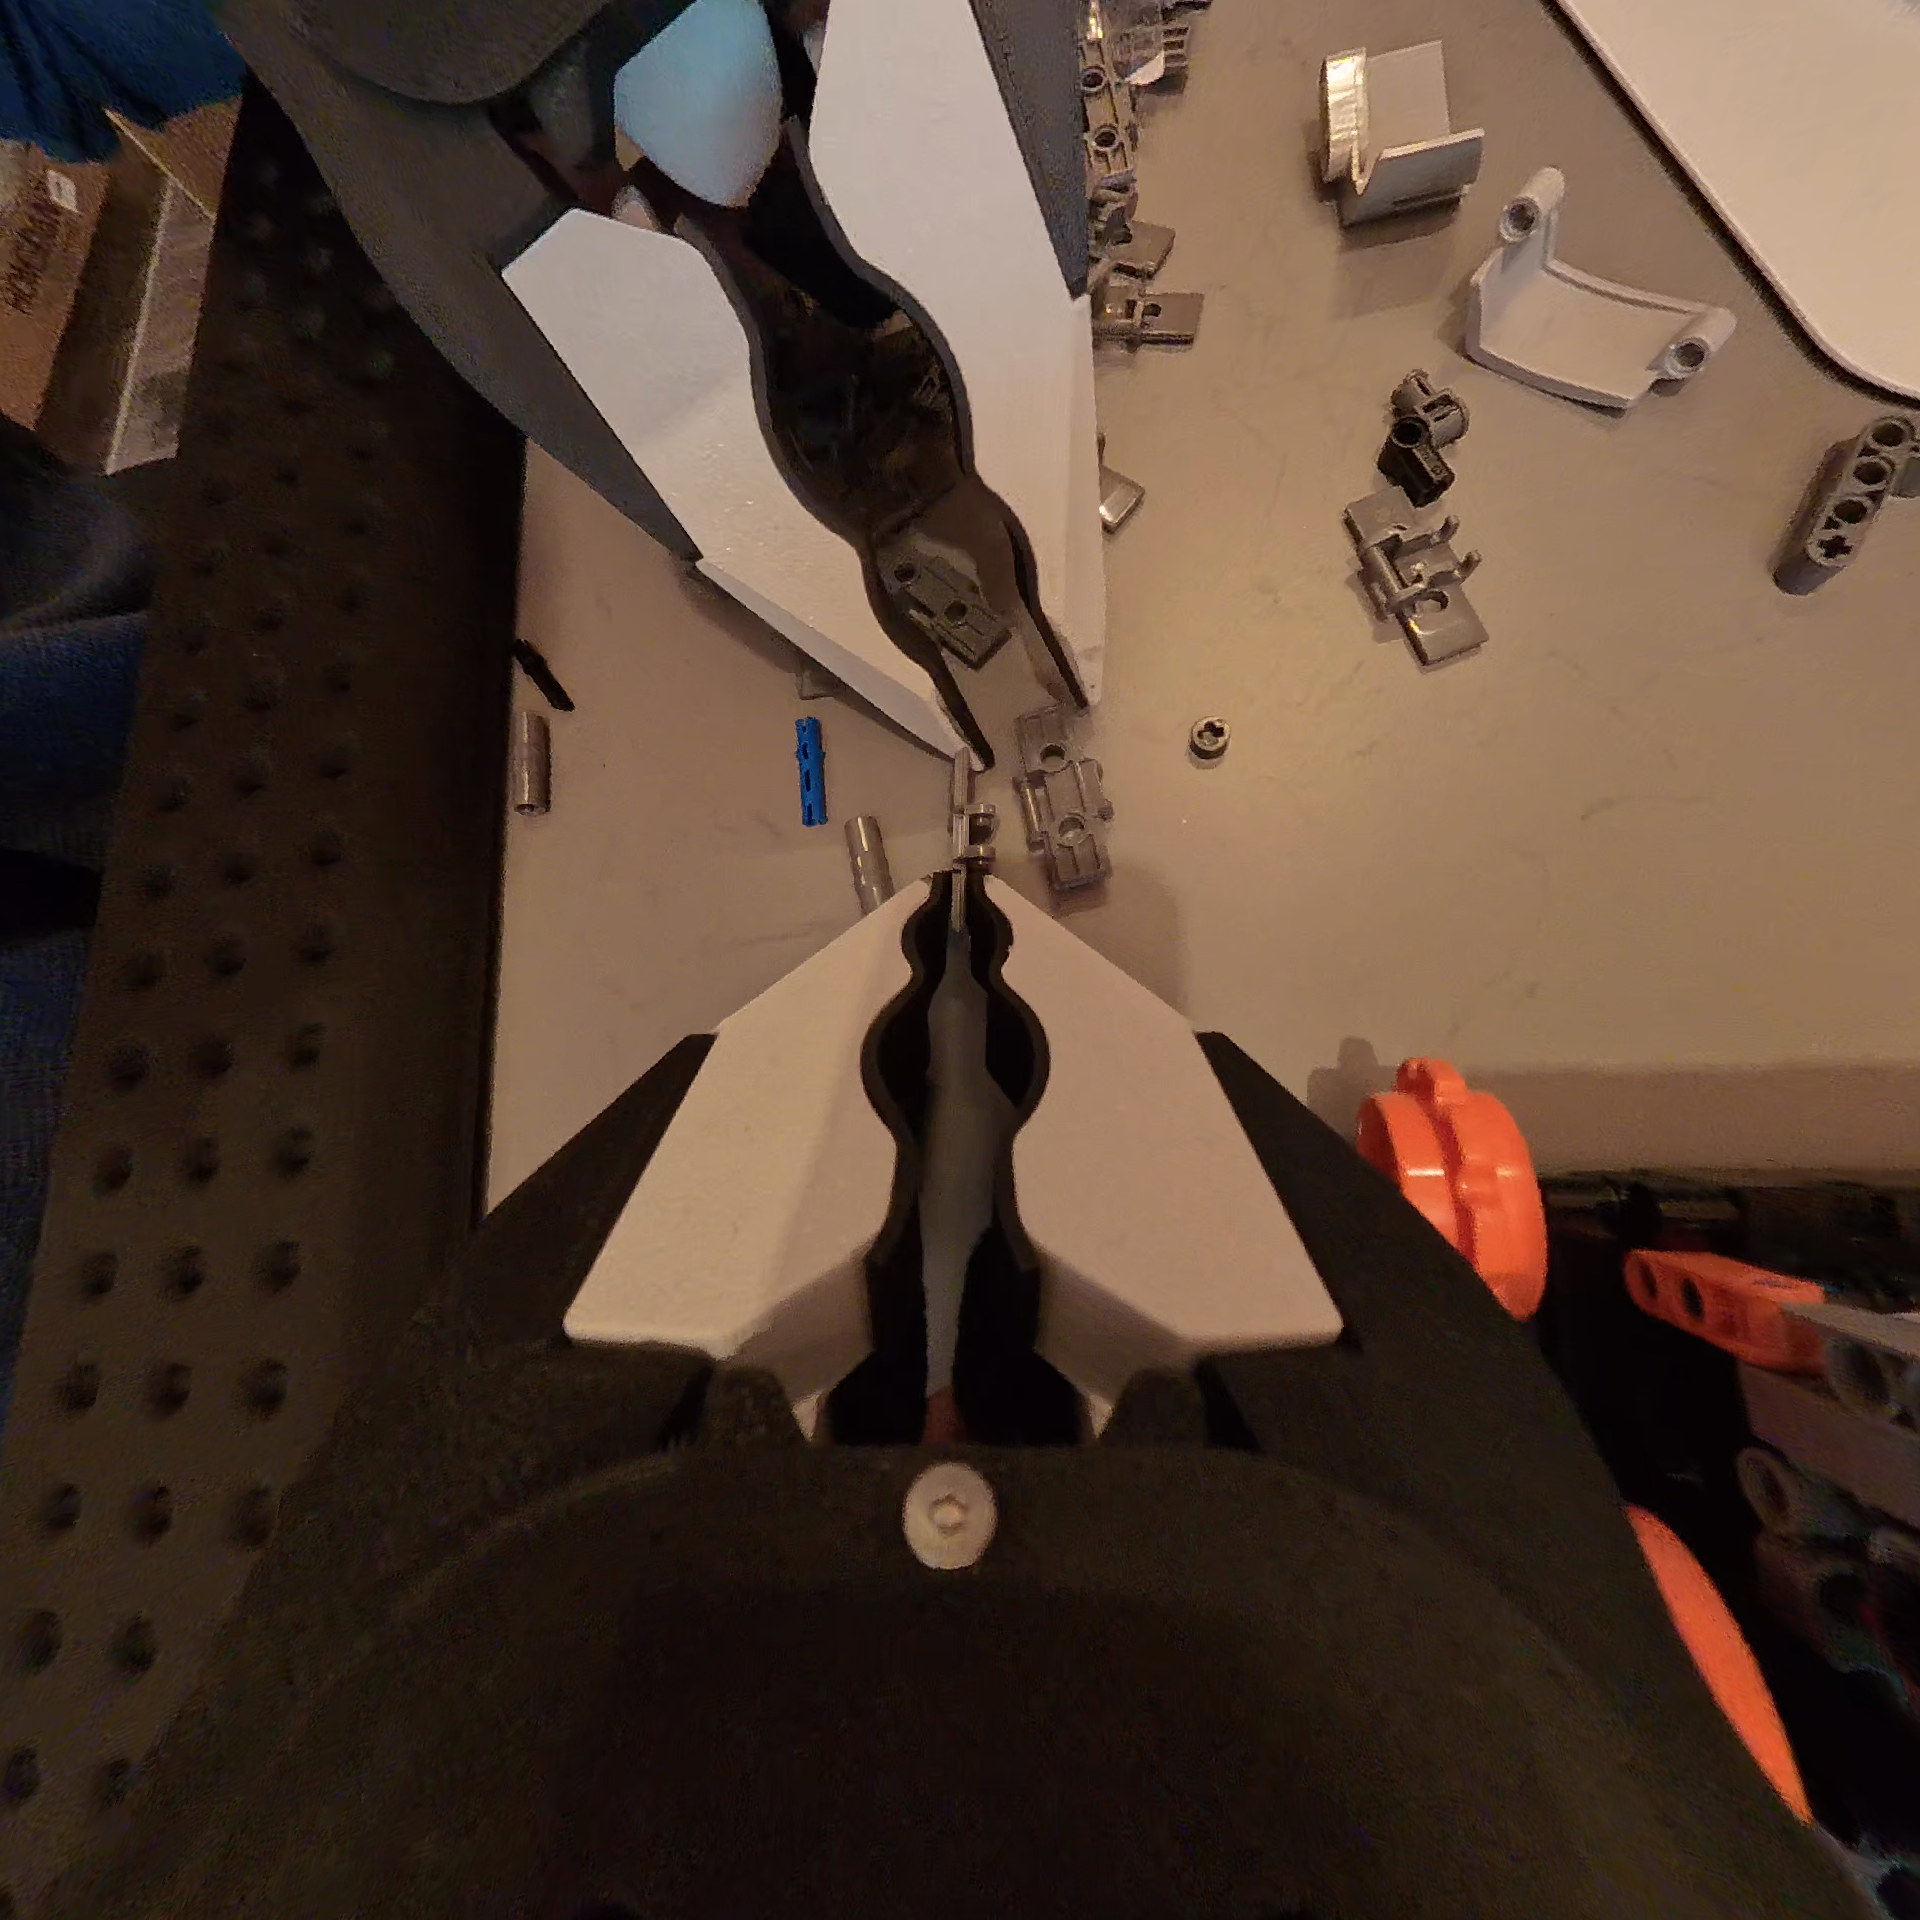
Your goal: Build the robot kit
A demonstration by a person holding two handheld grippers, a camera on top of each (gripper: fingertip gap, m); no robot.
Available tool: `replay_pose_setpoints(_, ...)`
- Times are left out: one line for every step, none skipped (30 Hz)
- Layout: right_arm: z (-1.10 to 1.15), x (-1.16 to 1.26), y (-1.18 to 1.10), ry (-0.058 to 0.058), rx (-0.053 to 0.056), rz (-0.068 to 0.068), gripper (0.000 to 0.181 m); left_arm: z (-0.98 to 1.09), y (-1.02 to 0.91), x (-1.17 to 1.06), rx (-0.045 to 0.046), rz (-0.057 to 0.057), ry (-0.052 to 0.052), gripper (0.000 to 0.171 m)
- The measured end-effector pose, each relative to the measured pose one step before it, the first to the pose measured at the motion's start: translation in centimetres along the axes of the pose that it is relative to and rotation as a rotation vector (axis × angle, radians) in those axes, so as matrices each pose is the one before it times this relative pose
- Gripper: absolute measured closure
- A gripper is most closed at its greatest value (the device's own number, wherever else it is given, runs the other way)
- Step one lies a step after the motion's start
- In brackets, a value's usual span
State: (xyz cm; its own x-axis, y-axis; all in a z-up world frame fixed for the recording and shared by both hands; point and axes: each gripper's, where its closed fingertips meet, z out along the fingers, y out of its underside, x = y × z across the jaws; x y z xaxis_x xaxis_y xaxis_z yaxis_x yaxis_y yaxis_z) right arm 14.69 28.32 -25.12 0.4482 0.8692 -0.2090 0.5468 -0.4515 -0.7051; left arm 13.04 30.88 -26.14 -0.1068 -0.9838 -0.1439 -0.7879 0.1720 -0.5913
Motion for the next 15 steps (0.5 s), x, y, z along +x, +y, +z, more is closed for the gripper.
replay_pose_setpoints(0.095,-0.092,-0.008,-0.0057,-0.0001,0.0027,0.180,-0.053,0.042,0.087,-0.00157,0.0059,0.0033,0.151)
replay_pose_setpoints(0.089,-0.009,0.066,-0.0009,-0.0042,0.0027,0.180,-0.077,0.033,0.206,-0.00150,0.0142,0.0089,0.151)
replay_pose_setpoints(0.066,0.011,0.072,-0.0009,-0.0044,0.0008,0.180,-0.078,-0.037,-0.087,0.00155,0.0052,-0.0082,0.150)
replay_pose_setpoints(0.043,0.061,0.043,0.0014,-0.0021,0.0015,0.178,-0.085,-0.082,-0.054,0.00458,0.0041,-0.0033,0.148)
replay_pose_setpoints(0.029,0.145,-0.002,0.0042,-0.0007,0.0040,0.177,-0.092,-0.057,0.152,0.00437,0.0057,0.0119,0.147)
replay_pose_setpoints(0.013,0.082,-0.040,-0.0002,0.0009,0.0038,0.177,-0.074,-0.055,0.074,0.00542,0.0019,0.0084,0.148)
replay_pose_setpoints(0.014,0.050,-0.072,-0.0001,0.0031,0.0022,0.176,-0.045,-0.027,-0.169,0.00427,-0.0044,-0.0044,0.147)
replay_pose_setpoints(0.015,0.147,-0.044,0.0067,0.0009,0.0029,0.175,-0.028,0.044,-0.053,0.00177,-0.0015,0.0047,0.146)
replay_pose_setpoints(0.024,0.141,0.021,0.0074,-0.0044,0.0011,0.175,-0.046,0.007,0.159,0.00379,-0.0006,0.0162,0.146)
replay_pose_setpoints(0.037,0.025,0.005,0.0028,-0.0023,-0.0036,0.175,-0.058,-0.094,0.070,0.00808,-0.0066,0.0088,0.146)
replay_pose_setpoints(0.042,-0.006,-0.021,0.0005,0.0000,-0.0012,0.175,-0.031,-0.020,-0.045,0.00189,-0.0011,0.0020,0.145)
replay_pose_setpoints(0.035,0.025,-0.013,0.0015,-0.0002,0.0036,0.175,-0.011,0.038,-0.019,-0.00091,0.0060,0.0028,0.145)
replay_pose_setpoints(0.009,0.047,-0.008,0.0014,-0.0002,0.0031,0.175,-0.016,-0.032,0.064,0.00361,0.0042,0.0064,0.144)
replay_pose_setpoints(-0.018,0.017,-0.022,0.0003,0.0017,-0.0022,0.175,-0.008,0.007,-0.021,0.00012,-0.0014,0.0028,0.144)
replay_pose_setpoints(-0.038,0.051,0.021,0.0023,-0.0001,-0.0015,0.176,-0.015,0.052,-0.079,-0.00231,0.0049,-0.0013,0.144)
